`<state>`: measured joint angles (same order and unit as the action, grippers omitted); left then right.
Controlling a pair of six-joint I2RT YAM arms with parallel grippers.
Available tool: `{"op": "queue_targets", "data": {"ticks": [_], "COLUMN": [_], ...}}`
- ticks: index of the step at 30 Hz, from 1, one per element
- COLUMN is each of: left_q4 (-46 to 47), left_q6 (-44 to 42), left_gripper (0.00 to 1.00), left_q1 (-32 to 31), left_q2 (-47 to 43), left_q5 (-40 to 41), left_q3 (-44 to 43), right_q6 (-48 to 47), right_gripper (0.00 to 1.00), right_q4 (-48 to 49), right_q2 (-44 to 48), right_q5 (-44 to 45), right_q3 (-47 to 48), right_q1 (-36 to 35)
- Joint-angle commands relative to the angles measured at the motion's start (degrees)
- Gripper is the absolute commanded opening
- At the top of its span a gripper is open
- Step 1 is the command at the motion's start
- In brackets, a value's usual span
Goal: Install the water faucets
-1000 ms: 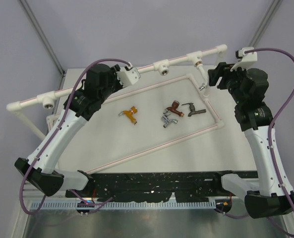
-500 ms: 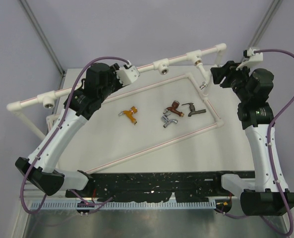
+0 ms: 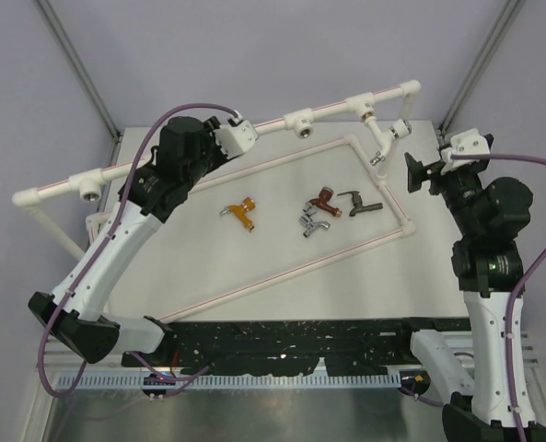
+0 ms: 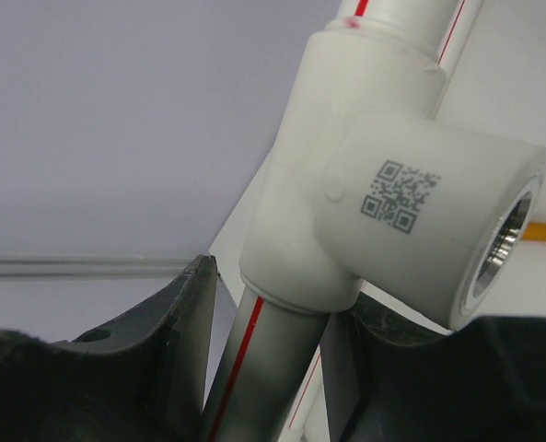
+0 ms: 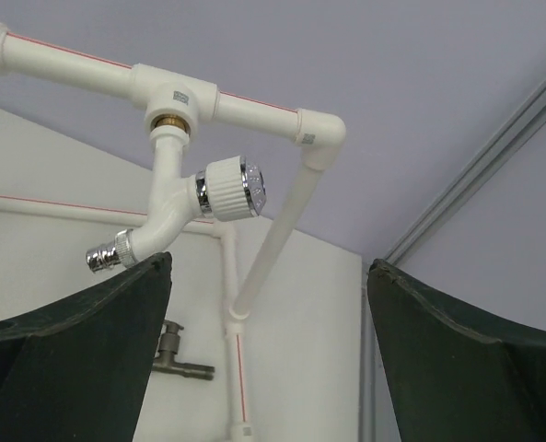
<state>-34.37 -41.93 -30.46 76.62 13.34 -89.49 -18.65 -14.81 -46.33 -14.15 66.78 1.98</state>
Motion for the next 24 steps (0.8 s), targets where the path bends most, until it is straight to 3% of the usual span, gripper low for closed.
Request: {"op": "queue_targets", "data": {"ticks": [1, 3, 7, 12, 15, 24], "left_q4": [3.17, 3.34, 4.13, 4.05, 4.14, 4.14], "left_q6": [18.12, 18.2, 18.29, 18.55, 18.64, 18.73], "left_gripper": [0.08, 0.08, 0.08, 0.07, 0.07, 0.07], "left_q1": [1.98, 1.89, 1.89, 1.89, 1.89, 1.81], "left_q2": [1.43, 1.17, 0.72, 0.73, 0.64, 0.55], "left_q5": [6.61, 6.52, 6.52, 5.99, 5.9, 5.47], "left_q3": [2.74, 3.09, 4.24, 4.24, 4.24, 4.24], "right_q6": [-11.58, -7.03, 16.33, 45.31, 53.79, 64.0], "right_gripper": [0.91, 0.91, 0.86, 0.79, 0.78, 0.75], "right_q4": [4.16, 6.19, 5.92, 21.19, 22.8, 32.29], "right_q2": [3.78, 4.93, 2.56, 1.77, -1.65, -9.47], "right_q5": [-2.46, -1.85, -4.3, -4.57, -4.31, -1.67], "right_q3": [-5.85, -7.28, -5.52, -12.45, -12.73, -13.61], "right_q1": [-0.31, -0.31, -0.31, -0.31, -0.31, -1.45]}}
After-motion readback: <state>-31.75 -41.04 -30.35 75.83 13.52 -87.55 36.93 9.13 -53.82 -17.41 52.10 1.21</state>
